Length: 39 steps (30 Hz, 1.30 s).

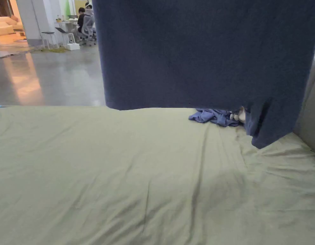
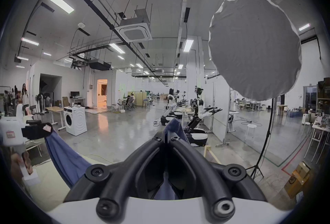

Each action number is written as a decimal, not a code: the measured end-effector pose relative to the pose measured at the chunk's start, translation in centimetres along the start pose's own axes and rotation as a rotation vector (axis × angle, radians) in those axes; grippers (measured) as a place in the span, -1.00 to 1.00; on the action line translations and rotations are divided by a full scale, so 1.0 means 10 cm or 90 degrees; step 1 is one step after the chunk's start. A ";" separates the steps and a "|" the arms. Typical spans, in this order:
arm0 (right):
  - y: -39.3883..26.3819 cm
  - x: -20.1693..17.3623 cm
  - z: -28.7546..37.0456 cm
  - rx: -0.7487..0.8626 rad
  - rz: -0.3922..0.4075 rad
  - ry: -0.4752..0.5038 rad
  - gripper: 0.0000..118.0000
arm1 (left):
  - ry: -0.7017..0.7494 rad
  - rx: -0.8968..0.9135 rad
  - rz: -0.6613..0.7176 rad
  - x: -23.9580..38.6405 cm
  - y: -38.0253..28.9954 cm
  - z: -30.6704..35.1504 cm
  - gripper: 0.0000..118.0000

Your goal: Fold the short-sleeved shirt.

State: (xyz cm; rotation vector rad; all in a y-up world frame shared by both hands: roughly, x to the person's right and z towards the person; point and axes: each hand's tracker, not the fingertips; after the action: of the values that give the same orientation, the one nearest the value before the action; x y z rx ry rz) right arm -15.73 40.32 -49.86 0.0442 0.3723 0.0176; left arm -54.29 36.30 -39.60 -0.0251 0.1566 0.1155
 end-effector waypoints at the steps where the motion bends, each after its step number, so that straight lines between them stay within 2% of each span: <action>1: -0.04 -0.02 -0.09 -0.004 -0.003 0.002 -0.95 | 0.009 -0.013 -0.002 -0.01 -0.04 -0.07 -0.94; 4: -0.21 -0.05 -0.42 -0.011 -0.013 0.003 -0.95 | 0.022 -0.024 -0.012 -0.07 -0.21 -0.30 -0.94; 9: -0.48 -0.18 -1.03 -0.012 -0.006 -0.001 -0.95 | 0.033 -0.017 0.020 -0.31 -0.46 -0.78 -0.94; 11: -0.52 -0.23 -1.17 -0.004 -0.020 0.009 -0.95 | 0.038 0.004 0.017 -0.34 -0.55 -0.92 -0.94; 15: -0.57 -0.35 -1.25 0.079 0.010 -0.013 -0.95 | 0.010 0.090 -0.009 -0.35 -0.70 -0.99 -0.94; 18: -0.57 -0.36 -1.36 0.065 0.008 -0.035 -0.95 | 0.005 0.102 -0.011 -0.37 -0.78 -1.05 -0.94; 20: -0.62 -0.35 -1.37 0.067 0.006 -0.019 -0.95 | -0.002 0.094 0.018 -0.42 -0.83 -1.10 -0.94; 22: -0.75 -0.35 -1.33 0.069 0.014 -0.022 -0.95 | 0.023 0.048 0.009 -0.42 -0.96 -1.14 -0.94; 24: -0.88 -0.30 -1.28 0.045 0.009 -0.005 -0.95 | 0.007 0.041 -0.006 -0.45 -1.15 -1.10 -0.94; 25: -0.99 -0.26 -1.24 0.023 -0.010 0.018 -0.95 | -0.004 0.029 0.003 -0.47 -1.24 -1.07 -0.94; 26: -1.13 -0.23 -1.21 0.011 0.004 0.039 -0.95 | -0.014 0.011 0.030 -0.49 -1.35 -1.08 -0.94; 27: -1.30 -0.21 -1.18 -0.010 0.010 0.000 -0.95 | -0.024 -0.014 0.037 -0.51 -1.49 -1.05 -0.94; 29: -1.63 -0.13 -1.05 -0.040 -0.010 0.071 -0.95 | -0.019 -0.021 0.048 -0.51 -1.80 -0.97 -0.94; 30: -1.83 -0.13 -0.98 -0.060 -0.009 0.059 -0.95 | -0.032 -0.054 0.051 -0.51 -1.96 -0.94 -0.94; 31: -2.01 -0.11 -0.93 -0.080 0.000 0.073 -0.95 | -0.044 -0.064 0.074 -0.52 -2.12 -0.89 -0.94; 32: -2.22 -0.06 -0.86 -0.093 -0.040 0.086 -0.95 | -0.051 -0.086 0.072 -0.52 -2.28 -0.84 -0.94; 33: -2.44 -0.02 -0.76 -0.127 -0.039 0.098 -0.95 | -0.062 -0.091 0.094 -0.54 -2.48 -0.74 -0.94; 35: -2.84 0.07 -0.54 -0.145 -0.087 0.107 -0.95 | -0.060 -0.110 0.094 -0.55 -2.81 -0.57 -0.94; 36: -3.04 0.12 -0.36 -0.138 -0.088 0.135 -0.95 | -0.063 -0.106 0.132 -0.58 -3.00 -0.42 -0.94; 38: -3.40 0.18 -0.06 -0.166 -0.071 0.125 -0.95 | -0.073 -0.111 0.123 -0.61 -3.32 -0.13 -0.94; 39: -3.63 0.21 0.17 -0.181 -0.104 0.157 -0.95 | -0.062 -0.123 0.119 -0.61 -3.48 0.00 -0.94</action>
State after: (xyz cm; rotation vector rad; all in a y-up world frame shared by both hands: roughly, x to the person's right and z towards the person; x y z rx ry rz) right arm -12.84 4.01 -50.70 -0.2717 0.6158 -0.0855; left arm -56.24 1.09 -38.04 -0.1969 0.0496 0.3178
